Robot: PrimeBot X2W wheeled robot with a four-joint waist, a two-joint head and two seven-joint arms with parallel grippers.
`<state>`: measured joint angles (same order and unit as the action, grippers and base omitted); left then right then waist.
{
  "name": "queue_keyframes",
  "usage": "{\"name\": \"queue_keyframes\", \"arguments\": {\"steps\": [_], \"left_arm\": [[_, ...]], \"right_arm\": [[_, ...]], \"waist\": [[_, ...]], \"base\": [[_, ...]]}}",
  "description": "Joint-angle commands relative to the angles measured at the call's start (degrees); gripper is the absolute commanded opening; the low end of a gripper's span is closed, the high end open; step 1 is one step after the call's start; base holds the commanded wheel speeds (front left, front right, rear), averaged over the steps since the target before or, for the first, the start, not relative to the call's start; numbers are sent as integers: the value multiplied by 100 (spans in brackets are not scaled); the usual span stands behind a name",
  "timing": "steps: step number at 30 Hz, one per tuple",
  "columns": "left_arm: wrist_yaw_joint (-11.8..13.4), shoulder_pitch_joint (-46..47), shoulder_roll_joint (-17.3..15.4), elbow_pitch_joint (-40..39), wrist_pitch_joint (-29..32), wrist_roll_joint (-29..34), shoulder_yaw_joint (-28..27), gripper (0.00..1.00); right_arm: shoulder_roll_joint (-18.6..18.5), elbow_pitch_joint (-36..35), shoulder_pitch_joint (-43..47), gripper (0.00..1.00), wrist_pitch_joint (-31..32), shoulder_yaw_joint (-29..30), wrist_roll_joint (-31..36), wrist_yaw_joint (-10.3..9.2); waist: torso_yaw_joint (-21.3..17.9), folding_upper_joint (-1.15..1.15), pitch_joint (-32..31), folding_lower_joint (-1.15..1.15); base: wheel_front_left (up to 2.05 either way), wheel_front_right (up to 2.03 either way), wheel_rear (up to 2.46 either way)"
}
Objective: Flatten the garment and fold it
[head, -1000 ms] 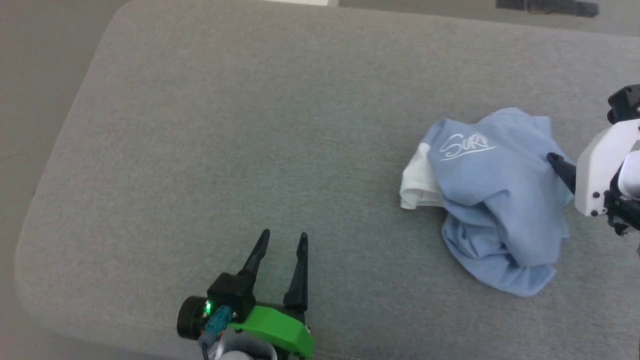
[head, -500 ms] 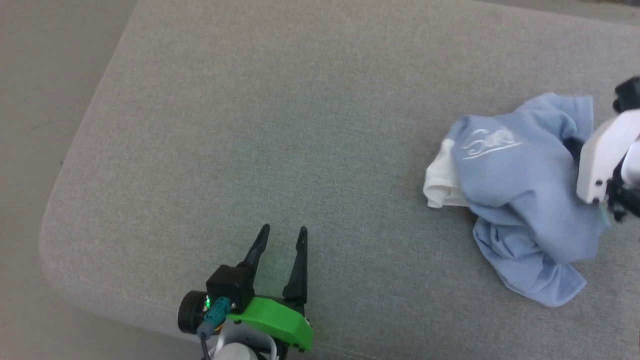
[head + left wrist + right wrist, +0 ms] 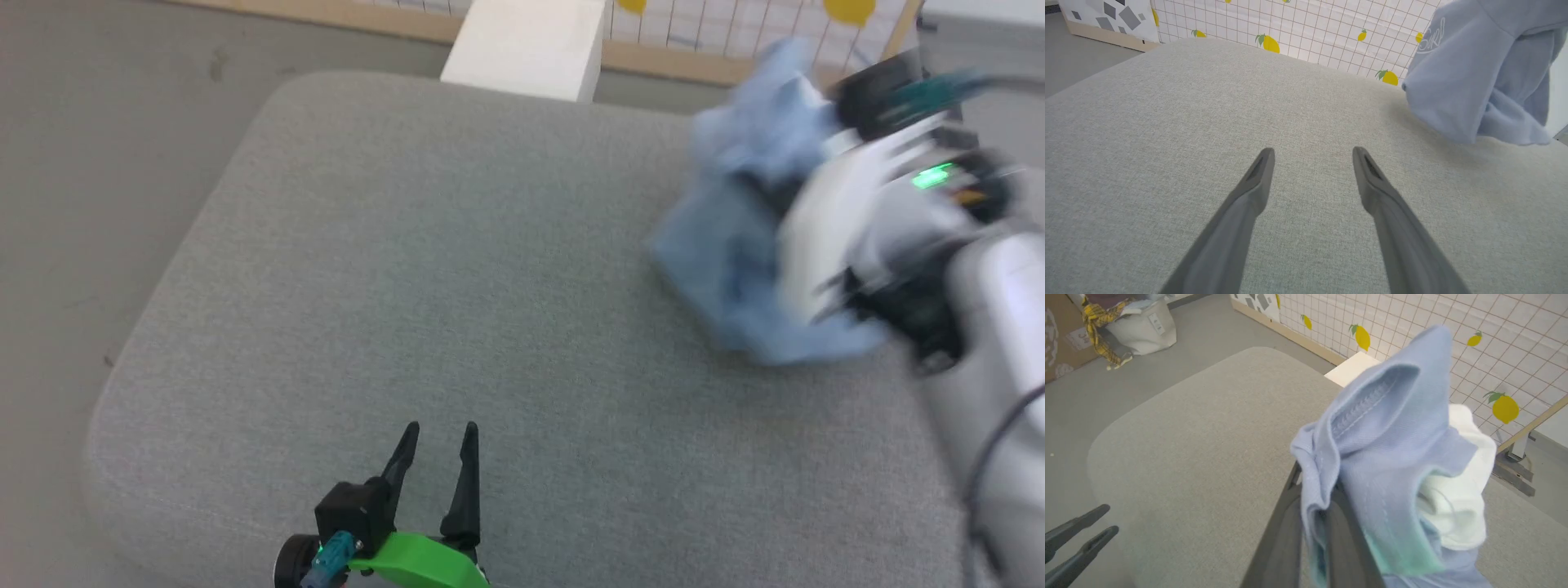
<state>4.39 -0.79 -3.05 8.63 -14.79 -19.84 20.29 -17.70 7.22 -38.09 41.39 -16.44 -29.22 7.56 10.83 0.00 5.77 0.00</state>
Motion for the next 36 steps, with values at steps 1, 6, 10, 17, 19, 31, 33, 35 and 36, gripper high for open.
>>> {"name": "queue_keyframes", "arguments": {"steps": [1,6,10,17,19,31,33,35,36], "left_arm": [[-44,-53,16,-6,-20,-34,-10,100],[-80,42,16,46,-20,-138,183,100],[-42,92,17,58,-20,-218,245,100],[37,14,17,107,-20,-264,207,100],[34,-19,17,99,-20,-270,180,100],[23,-103,17,-40,-21,-125,107,100],[15,-84,17,-64,-21,-80,119,100],[0,-40,17,-85,-21,-58,145,100],[-5,-17,17,-89,-21,-50,162,100]], "right_arm": [[121,-55,211,0,51,-242,-69,-8],[552,431,946,0,-179,-1081,-97,-8],[647,795,1078,100,-456,-1243,-51,-8],[612,732,968,100,-700,-1147,-357,-8],[563,577,942,100,-722,-934,-503,-8],[-149,215,1486,100,-182,778,59,-8],[-259,219,1672,100,-79,824,191,-8],[-306,265,1811,100,-87,899,305,-8],[-329,280,1847,100,-102,890,361,-8]], "waist": [[149,0,-127,0],[612,0,57,0],[740,0,78,0],[624,0,-106,0],[562,0,-172,0],[373,0,-164,0],[392,0,-76,0],[438,0,30,0],[464,0,78,0]], "base": [[0,0,0],[0,0,0],[0,0,0],[0,0,0],[0,0,0],[0,0,0],[0,0,0],[0,0,0],[0,0,0]]}}
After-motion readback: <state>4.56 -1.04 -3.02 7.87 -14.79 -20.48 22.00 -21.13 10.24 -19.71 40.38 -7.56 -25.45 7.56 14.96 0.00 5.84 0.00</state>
